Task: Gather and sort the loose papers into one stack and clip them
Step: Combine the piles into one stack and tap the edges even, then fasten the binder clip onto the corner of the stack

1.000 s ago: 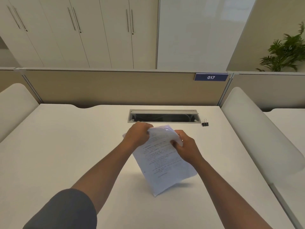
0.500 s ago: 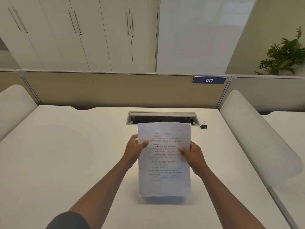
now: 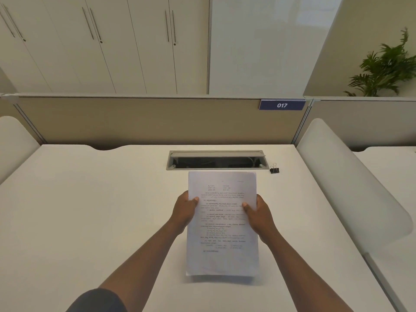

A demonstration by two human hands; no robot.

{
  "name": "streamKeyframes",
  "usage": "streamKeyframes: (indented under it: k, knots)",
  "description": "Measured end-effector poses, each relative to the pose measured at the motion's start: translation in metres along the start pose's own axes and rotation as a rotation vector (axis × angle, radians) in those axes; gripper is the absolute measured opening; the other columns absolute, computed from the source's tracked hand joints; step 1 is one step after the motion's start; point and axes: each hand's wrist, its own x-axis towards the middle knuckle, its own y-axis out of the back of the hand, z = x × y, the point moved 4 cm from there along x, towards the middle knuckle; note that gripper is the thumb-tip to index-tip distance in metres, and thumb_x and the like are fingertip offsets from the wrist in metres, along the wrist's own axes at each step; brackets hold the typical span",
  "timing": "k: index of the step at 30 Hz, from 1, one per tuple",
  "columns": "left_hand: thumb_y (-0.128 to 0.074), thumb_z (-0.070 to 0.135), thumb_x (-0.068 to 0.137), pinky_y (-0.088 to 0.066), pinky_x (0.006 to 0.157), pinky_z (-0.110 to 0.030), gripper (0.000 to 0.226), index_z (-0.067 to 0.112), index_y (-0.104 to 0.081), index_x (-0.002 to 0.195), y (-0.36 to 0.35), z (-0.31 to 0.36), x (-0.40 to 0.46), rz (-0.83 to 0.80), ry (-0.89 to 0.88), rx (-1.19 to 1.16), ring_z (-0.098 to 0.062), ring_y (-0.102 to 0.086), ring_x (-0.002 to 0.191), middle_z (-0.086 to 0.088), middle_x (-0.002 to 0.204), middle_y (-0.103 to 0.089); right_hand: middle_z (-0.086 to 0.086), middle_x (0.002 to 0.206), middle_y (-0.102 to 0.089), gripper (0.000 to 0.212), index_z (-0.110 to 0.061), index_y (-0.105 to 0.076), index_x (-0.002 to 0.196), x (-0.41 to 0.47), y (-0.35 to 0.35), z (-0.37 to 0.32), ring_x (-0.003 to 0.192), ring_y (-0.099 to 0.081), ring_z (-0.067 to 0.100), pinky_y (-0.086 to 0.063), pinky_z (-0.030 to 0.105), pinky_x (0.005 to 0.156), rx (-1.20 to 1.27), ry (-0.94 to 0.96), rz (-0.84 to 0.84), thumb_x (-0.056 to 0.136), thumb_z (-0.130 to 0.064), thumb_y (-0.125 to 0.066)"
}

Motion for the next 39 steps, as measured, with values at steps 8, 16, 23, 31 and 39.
streamKeyframes:
  k: [8,16,23,31,39]
  knots:
    - [-0.055,0.015,0.096,-0.054,0.090,-0.056,0.012,0.019,-0.064,0.104,-0.007,-0.008,0.035,-0.083,0.085,-0.094,-0.033,-0.069,0.098,-0.011,0.111,-0.071,0.003,0.116,-0.066,0.029,-0.017,-0.053,0.123,0.021,-0.001,0.026,0.100,-0.067,0.022,-0.057,0.045,0.087,0.099,-0.117,-0.049,0.094,-0.022,-0.056]
    - [-0.058,0.007,0.091,-0.059,0.081,-0.050,0.016,0.017,-0.065,0.102,-0.015,-0.032,0.062,0.081,0.099,-0.014,-0.034,-0.070,0.090,-0.009,0.099,-0.072,0.001,0.115,-0.065,0.032,-0.013,-0.054,0.118,0.052,-0.009,0.054,0.102,-0.064,0.021,-0.054,0.039,0.089,-0.075,-0.232,-0.114,0.092,-0.031,-0.058]
    - [-0.061,0.007,0.085,-0.059,0.081,-0.052,0.020,0.025,-0.068,0.090,-0.017,-0.050,0.086,0.116,0.156,0.045,-0.031,-0.072,0.084,-0.005,0.093,-0.074,0.011,0.110,-0.066,0.026,-0.009,-0.057,0.114,0.119,0.026,0.062,0.107,-0.061,0.029,-0.045,0.035,0.089,-0.531,-0.097,0.010,0.094,-0.025,-0.053]
    - [-0.060,0.008,0.087,-0.059,0.081,-0.048,0.019,0.025,-0.066,0.089,-0.028,-0.053,0.106,0.123,0.203,0.113,-0.028,-0.071,0.084,-0.002,0.092,-0.073,0.009,0.142,-0.042,0.037,-0.018,-0.048,0.132,0.216,0.070,0.050,0.117,-0.049,0.035,-0.042,0.047,0.090,-1.025,0.052,0.179,0.096,-0.014,-0.049]
    - [-0.060,0.007,0.089,-0.058,0.081,-0.045,0.021,0.028,-0.065,0.086,-0.031,-0.061,0.122,0.153,0.252,0.131,-0.029,-0.069,0.084,0.000,0.090,-0.072,0.010,0.150,-0.034,0.054,-0.019,-0.038,0.142,0.272,0.087,0.062,0.109,-0.056,0.035,-0.038,0.042,0.090,-1.259,0.118,0.105,0.091,-0.006,-0.050]
